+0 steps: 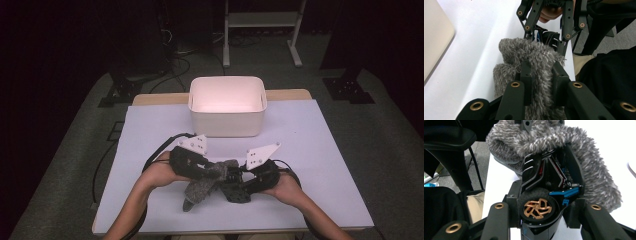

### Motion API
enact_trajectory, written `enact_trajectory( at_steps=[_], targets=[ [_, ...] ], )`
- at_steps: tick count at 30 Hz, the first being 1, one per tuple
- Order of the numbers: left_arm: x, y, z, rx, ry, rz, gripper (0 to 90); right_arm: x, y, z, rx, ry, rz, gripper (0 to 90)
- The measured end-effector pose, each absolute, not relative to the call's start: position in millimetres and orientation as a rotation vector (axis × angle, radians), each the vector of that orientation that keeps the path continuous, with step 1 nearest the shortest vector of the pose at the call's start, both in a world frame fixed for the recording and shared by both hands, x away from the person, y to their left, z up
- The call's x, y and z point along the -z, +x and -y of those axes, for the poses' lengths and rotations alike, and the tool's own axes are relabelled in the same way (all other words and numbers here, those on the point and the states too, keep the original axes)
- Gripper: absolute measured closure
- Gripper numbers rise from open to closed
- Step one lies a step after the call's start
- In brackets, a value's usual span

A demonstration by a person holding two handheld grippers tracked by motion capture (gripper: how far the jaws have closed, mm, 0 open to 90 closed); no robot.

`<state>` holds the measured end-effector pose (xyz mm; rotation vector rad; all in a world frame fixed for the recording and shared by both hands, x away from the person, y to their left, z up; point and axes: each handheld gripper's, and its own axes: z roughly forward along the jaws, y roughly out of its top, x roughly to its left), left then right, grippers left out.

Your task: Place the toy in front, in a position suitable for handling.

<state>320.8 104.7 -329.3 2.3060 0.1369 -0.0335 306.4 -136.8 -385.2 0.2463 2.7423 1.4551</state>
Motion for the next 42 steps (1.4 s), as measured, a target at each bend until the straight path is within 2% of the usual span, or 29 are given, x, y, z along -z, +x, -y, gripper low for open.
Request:
enact_trajectory(
  at_steps=[8, 12, 16, 31, 37, 42],
  targets=[
    [338, 320, -109, 0.046, 2.296, -0.154, 75.8, 385, 305, 142, -1.449, 0.249, -2.736, 56.3],
    [348, 319, -110, 0.023, 2.366, -0.172, 75.5, 385, 304, 149, -1.451, 0.256, -2.728, 56.3],
    [357, 322, -109, 0.067, 2.345, -0.186, 75.3, 385, 303, 155, -1.459, 0.273, -2.72, 56.2],
    [305, 314, -74, 0.007, 2.324, -0.022, 75.7, 383, 298, 148, -1.424, 0.251, -2.716, 56.3],
    [309, 315, -62, -0.016, 2.379, -0.009, 75.7, 383, 297, 149, -1.419, 0.249, -2.708, 56.3],
    [314, 317, -69, -0.01, 2.357, -0.032, 76.0, 383, 296, 153, -1.414, 0.257, -2.703, 56.3]
  ],
)
